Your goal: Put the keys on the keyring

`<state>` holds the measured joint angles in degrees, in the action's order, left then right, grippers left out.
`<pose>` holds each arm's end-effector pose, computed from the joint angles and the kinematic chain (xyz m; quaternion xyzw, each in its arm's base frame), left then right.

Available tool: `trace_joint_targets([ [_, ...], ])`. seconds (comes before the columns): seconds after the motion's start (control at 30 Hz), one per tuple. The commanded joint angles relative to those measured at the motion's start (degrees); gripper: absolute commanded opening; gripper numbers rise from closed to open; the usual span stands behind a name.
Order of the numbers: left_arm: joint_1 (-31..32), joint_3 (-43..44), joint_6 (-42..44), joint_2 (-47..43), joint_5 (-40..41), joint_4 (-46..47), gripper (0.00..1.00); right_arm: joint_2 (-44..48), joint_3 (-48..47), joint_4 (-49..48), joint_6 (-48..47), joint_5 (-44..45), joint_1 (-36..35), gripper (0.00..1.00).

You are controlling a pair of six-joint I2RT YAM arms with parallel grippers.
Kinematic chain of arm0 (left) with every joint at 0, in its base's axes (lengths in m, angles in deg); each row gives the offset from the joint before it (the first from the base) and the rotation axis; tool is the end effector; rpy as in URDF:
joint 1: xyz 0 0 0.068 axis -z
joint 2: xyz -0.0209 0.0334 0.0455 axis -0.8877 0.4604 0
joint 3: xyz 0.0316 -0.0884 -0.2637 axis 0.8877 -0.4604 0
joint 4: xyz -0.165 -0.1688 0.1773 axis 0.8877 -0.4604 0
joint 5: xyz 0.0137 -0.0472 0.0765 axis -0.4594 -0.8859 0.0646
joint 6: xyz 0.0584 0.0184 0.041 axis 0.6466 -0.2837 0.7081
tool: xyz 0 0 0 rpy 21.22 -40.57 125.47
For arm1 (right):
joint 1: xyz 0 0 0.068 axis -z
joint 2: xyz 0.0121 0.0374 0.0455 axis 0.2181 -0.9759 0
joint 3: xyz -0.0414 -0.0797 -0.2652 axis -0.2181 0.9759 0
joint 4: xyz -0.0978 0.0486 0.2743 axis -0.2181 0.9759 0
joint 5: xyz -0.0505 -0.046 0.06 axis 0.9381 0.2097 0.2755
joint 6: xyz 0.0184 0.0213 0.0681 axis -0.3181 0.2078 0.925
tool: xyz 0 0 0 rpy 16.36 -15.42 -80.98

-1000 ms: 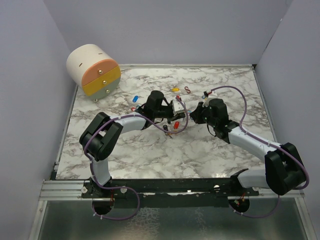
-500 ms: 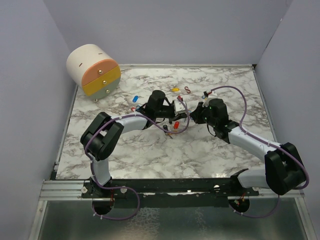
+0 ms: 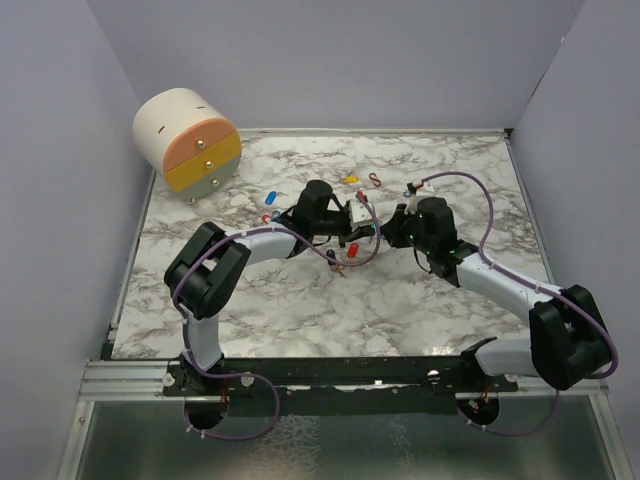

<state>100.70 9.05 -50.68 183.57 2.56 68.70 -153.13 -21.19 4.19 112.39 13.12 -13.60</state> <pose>0.3323 -0.3132 0.1778 0.5598 0.5570 -0.3683 0.4906 0.2945 0.1481 0.1879 -0.0337 0.8658 0.2271 0.4446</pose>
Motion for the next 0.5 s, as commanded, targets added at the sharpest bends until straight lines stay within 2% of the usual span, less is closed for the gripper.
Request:
trace_joint_targets([
  [0.0,0.3,1.9,1.1,0.7,-1.3,0.9,0.00,0.3,-0.3,-0.3,-0.6,-0.9,-0.3,0.01],
  [0.47,0.3,2.6,1.3,0.5,0.0,0.8,0.00,1.2,0.1,0.1,-0.6,-0.8,-0.3,0.01],
])
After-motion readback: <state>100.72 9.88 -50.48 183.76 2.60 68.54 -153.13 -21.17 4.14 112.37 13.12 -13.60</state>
